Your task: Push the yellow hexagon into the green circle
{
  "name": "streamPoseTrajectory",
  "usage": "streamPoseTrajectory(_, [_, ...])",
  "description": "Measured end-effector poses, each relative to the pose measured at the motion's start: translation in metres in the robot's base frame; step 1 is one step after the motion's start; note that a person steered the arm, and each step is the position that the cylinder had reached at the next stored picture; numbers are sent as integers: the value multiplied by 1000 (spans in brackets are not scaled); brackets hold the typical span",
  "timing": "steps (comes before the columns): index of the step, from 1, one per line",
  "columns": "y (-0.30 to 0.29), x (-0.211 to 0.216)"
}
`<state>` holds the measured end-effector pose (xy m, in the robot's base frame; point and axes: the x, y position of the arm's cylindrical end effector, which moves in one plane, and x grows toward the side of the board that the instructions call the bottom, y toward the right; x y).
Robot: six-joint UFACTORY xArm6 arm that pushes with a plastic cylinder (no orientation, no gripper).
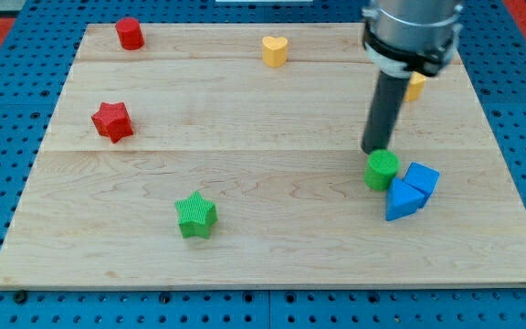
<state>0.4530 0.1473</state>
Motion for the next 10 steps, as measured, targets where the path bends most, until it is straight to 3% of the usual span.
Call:
streamPoseTrajectory(1, [6, -40])
streamPoseTrajectory(2, [70, -62])
streamPoseTrajectory(3, [125, -112])
streamPoseTrajectory(4, [71, -135])
streamPoseTrajectory(5, [7, -101])
streamPoseTrajectory(6, [18, -144])
streamPoseTrajectory(7, [-23, -138])
streamPoseTrajectory(8, [-30, -86])
streamPoseTrajectory(9, [-39, -63])
streamPoseTrajectory(10, [-45, -127])
